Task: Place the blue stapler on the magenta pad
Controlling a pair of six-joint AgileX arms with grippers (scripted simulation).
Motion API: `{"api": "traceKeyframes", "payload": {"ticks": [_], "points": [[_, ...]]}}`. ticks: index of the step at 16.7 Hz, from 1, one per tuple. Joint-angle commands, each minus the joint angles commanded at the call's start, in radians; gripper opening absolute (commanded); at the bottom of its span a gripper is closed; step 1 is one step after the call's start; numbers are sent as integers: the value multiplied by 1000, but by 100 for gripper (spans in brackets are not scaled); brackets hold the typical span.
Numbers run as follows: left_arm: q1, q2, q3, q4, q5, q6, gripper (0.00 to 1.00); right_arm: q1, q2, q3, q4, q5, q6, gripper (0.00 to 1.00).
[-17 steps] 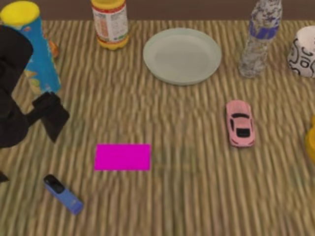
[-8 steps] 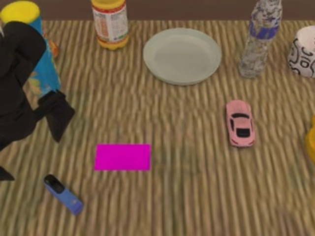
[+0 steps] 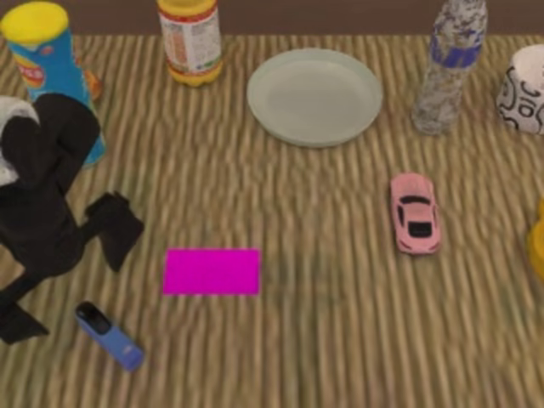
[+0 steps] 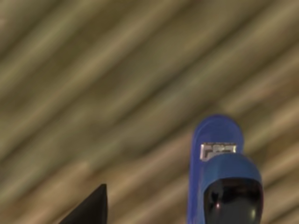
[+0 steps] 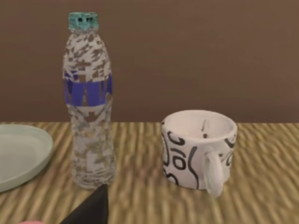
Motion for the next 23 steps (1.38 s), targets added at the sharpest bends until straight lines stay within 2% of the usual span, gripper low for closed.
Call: {"api": "traceKeyframes", "payload": {"ticks": [4,9,22,23], "points": [[0,59,-85,140,0,0,100,0,0,0,0,0,0,100],[-1,63,-92,150,0,0,100,0,0,0,0,0,0,100],[-1,63,-92,150,0,0,2,0,0,0,0,0,0,100],[-1,63,-92,150,0,0,0,0,0,0,0,0,0,100]]}}
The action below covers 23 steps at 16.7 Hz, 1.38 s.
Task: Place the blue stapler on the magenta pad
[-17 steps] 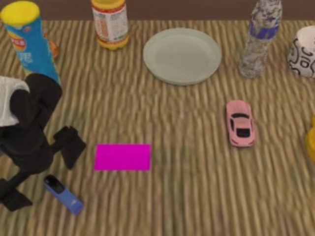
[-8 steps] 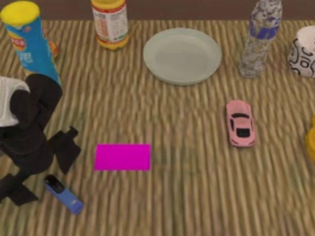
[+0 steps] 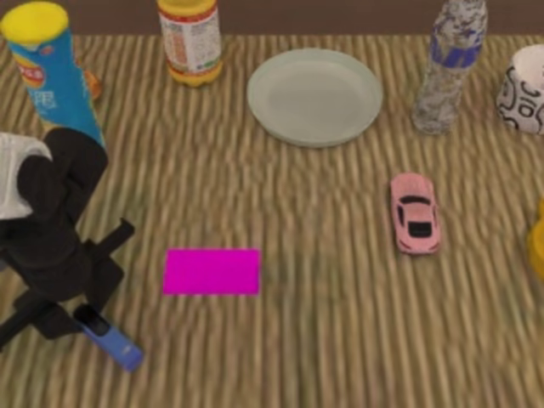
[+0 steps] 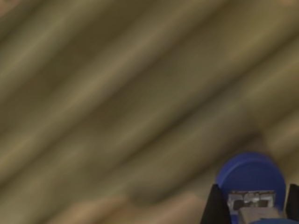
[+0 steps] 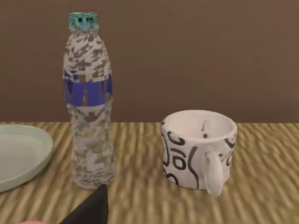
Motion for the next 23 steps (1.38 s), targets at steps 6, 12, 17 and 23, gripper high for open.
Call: {"api": "traceKeyframes", "payload": {"ticks": [6,12,17,23], "points": [[0,0,0,0,0,0,0,0,0,0,0,0,0,100],[2,-26,54,-74,0,-5,0,0,0,0,0,0,0,100],[12,-116,196,-332,0,-10,0,0,0,0,0,0,0,100],[16,-165,257,-419,0,-5,0,0,0,0,0,0,0,100]]}}
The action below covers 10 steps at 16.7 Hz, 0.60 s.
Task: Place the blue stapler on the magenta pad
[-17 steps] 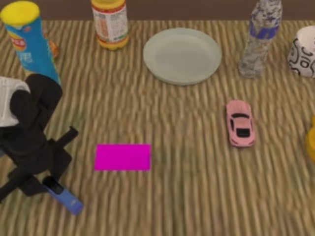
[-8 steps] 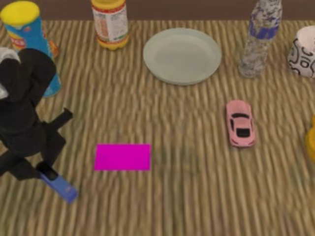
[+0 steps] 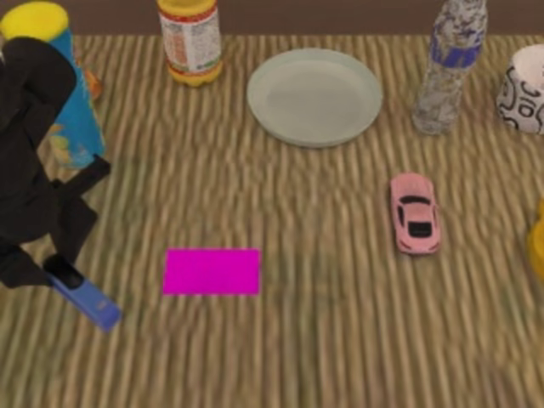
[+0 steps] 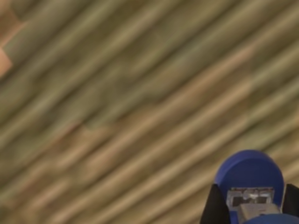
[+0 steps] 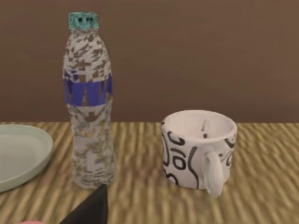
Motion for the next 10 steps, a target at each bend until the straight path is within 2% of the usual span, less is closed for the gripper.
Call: {"api": "traceKeyframes", "payload": {"ticks": [3,5,10], "points": [[-8,8,3,1,0,11,0,0,0,0,0,0,0,100],[-22,30,32,-9,0,63,0,0,0,0,0,0,0,100],[-89,141,173,-56,0,357,0,0,0,0,0,0,0,100]]}}
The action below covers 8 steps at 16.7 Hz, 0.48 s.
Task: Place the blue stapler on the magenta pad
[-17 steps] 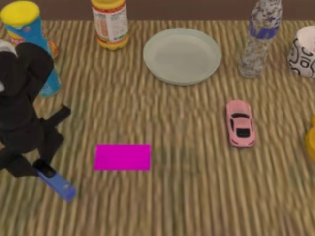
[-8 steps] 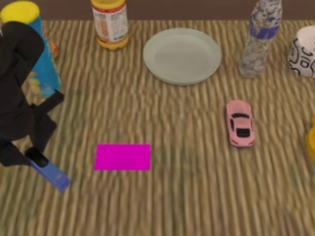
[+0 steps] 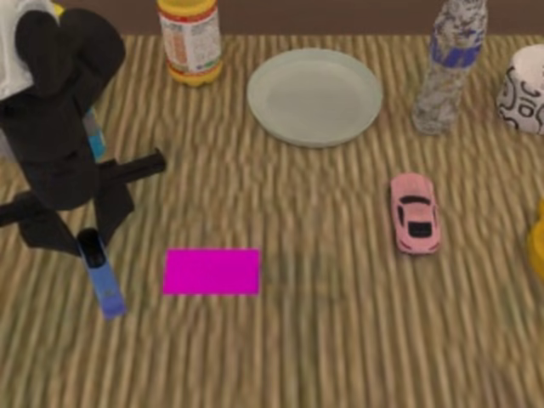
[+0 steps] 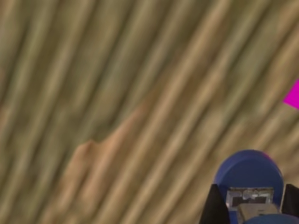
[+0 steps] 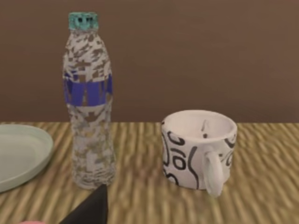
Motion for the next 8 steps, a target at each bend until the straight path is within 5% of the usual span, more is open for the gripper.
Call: {"api": "traceKeyframes", "payload": {"ticks": [8], "points": [[-157,246,285,-104,6,818,0,0,0,0,0,0,0,100]]}}
